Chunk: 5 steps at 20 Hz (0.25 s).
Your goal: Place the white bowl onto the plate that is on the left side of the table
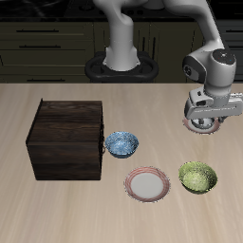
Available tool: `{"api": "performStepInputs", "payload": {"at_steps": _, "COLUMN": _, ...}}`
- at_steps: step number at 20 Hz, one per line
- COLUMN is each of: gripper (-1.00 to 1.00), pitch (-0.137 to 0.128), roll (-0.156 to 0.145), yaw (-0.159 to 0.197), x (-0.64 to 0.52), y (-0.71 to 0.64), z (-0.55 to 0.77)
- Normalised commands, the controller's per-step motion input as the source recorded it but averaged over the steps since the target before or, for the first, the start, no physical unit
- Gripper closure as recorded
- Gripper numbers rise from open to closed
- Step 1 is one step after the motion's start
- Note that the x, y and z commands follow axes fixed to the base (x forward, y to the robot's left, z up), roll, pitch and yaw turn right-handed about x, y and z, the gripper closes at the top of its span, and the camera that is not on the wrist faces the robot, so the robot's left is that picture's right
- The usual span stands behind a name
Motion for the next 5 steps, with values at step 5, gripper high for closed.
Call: {"api": "performStepInputs", "payload": {"at_steps": 5, "gripper": -1.0, "pitch": -0.061, "roll": 0.022, "yaw": -0.036, "x": -0.15, "y": -0.08, "z": 0.39}}
